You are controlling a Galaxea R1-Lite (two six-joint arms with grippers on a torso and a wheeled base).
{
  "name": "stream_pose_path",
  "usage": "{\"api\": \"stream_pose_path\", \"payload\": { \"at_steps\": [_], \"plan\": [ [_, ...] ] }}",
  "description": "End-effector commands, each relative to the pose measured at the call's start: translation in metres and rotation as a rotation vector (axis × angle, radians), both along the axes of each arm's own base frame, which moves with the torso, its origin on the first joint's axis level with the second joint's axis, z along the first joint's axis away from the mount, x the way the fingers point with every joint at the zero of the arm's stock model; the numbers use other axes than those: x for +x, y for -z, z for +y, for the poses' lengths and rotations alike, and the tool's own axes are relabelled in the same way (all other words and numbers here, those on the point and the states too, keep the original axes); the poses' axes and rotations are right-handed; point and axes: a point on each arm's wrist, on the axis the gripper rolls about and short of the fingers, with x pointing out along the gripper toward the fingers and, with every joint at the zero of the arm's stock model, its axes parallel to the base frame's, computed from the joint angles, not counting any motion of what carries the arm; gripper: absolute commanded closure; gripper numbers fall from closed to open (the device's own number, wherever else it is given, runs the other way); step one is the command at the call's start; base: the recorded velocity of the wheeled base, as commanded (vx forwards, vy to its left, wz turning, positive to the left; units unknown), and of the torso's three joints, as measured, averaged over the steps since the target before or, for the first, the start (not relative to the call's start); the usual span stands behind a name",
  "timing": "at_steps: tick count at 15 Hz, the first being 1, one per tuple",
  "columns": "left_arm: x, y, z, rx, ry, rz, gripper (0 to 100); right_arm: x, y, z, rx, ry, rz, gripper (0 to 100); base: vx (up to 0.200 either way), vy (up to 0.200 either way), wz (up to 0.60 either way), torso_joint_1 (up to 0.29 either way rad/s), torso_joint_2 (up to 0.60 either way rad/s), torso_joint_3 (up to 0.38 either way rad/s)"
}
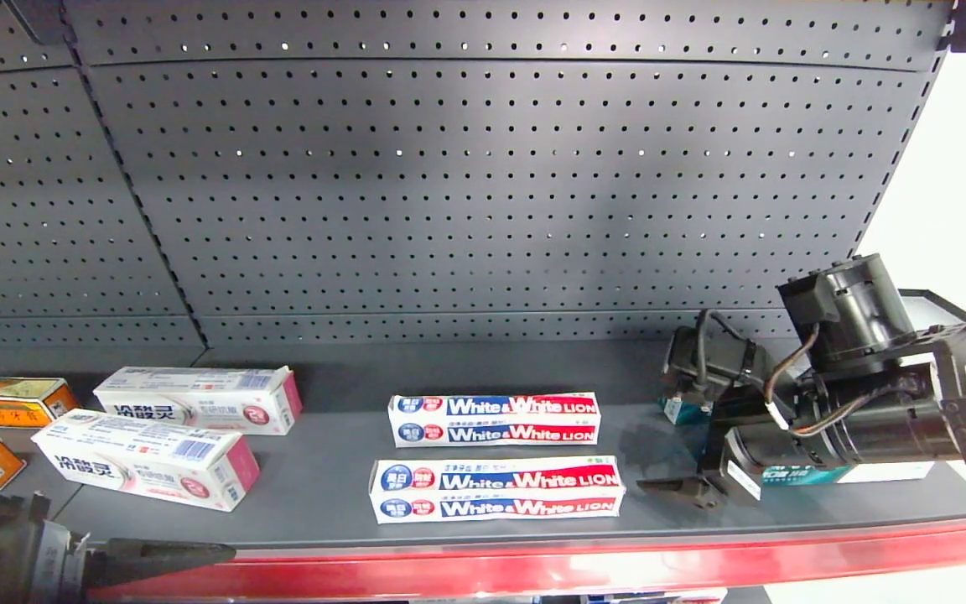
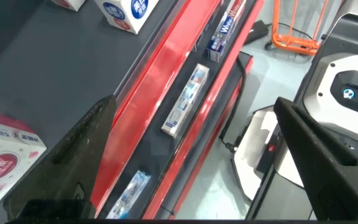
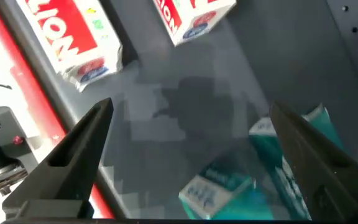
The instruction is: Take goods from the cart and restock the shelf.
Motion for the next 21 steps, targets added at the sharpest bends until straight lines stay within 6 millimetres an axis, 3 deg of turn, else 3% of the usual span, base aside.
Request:
{"api": "stream_pose_path", "payload": {
  "at_steps": [1, 14, 17, 21],
  "plan": [
    [0.000, -0.001, 0.000, -0.003, -0.001, -0.001, 0, 0.008, 0.006, 0.009, -0.009, -0.014, 0.015, 0, 0.000, 0.000, 0.00, 0.000, 0.00, 0.000],
    [-0.002, 0.003, 0.000, -0.002, -0.001, 0.009, 0, 0.010, 0.003, 0.021, -0.003, -0.045, 0.004, 0, 0.000, 0.000, 0.00, 0.000, 0.00, 0.000],
    [-0.004, 0.003, 0.000, -0.003, -0.002, 0.009, 0, 0.008, 0.001, 0.017, 0.001, -0.035, -0.003, 0, 0.000, 0.000, 0.00, 0.000, 0.00, 0.000],
    [-0.003, 0.002, 0.000, -0.003, -0.003, 0.003, 0, -0.004, -0.026, -0.008, 0.055, 0.016, -0.080, 0, 0.000, 0.000, 0.00, 0.000, 0.00, 0.000]
  ]
}}
